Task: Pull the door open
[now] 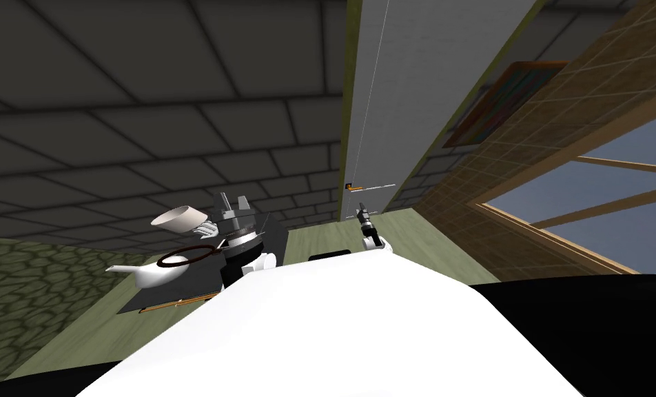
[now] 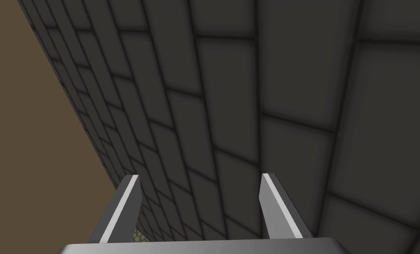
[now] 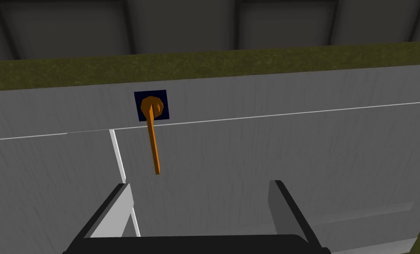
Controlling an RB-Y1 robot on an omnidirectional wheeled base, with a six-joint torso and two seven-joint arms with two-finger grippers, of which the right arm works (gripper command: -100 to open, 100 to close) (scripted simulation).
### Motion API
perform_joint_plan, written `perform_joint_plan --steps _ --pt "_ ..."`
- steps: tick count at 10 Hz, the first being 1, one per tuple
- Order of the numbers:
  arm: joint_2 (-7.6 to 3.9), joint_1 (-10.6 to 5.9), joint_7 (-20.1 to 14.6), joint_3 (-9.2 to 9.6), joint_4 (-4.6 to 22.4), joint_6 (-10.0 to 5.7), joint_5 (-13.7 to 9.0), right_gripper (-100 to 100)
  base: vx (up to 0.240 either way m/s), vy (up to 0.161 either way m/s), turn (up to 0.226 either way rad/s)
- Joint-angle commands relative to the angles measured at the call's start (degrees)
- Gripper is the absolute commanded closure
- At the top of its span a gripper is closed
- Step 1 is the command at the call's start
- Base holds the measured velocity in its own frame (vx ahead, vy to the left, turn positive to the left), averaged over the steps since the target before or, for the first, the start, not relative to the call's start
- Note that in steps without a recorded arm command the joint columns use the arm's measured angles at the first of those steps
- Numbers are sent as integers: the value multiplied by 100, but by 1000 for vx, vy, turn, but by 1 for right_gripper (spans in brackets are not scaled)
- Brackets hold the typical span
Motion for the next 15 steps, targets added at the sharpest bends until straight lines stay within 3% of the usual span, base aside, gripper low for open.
perform_joint_plan --steps 1,15 --pt "-31 -82 -19 13 222 -51 -36 -100 81 -51 58" --pt "-227 -770 -145 101 2007 -447 -303 -100 80 -58 55"
